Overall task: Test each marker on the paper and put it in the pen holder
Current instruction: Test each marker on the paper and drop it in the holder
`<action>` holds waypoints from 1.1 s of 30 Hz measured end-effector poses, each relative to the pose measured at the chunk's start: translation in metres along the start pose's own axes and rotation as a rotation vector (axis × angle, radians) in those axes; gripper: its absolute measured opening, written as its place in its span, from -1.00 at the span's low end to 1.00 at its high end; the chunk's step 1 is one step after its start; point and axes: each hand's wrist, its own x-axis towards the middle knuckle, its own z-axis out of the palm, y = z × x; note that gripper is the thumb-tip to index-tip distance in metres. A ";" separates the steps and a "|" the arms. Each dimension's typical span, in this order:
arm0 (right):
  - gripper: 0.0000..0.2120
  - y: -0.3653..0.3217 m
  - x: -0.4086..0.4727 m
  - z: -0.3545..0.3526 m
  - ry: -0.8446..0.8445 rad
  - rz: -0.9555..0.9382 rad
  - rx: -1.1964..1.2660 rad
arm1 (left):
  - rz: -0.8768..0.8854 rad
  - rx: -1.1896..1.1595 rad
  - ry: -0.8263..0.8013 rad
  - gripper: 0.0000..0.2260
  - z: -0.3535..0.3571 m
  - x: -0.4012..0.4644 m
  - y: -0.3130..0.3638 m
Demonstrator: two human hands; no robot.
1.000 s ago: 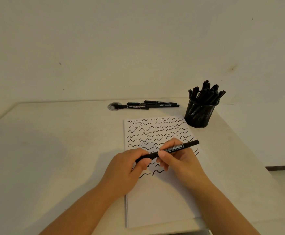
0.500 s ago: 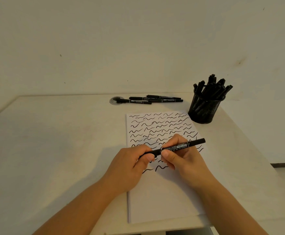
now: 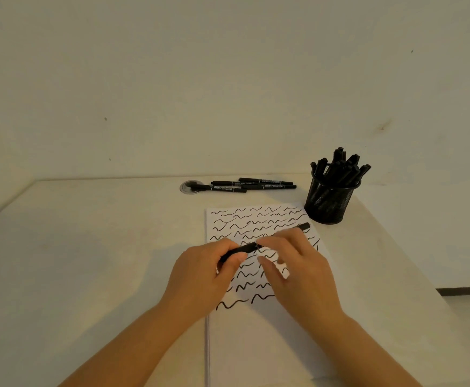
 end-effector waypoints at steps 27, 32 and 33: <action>-0.88 0.131 0.134 -0.077 0.100 0.526 0.219 | -0.061 0.453 -0.262 -0.78 0.039 0.195 -0.046; -0.58 0.140 0.132 -0.069 0.029 0.443 0.123 | -0.036 0.522 -0.243 -0.73 0.055 0.204 -0.062; -0.48 0.141 0.131 -0.066 0.016 0.422 0.099 | -0.032 0.532 -0.238 -0.72 0.059 0.206 -0.064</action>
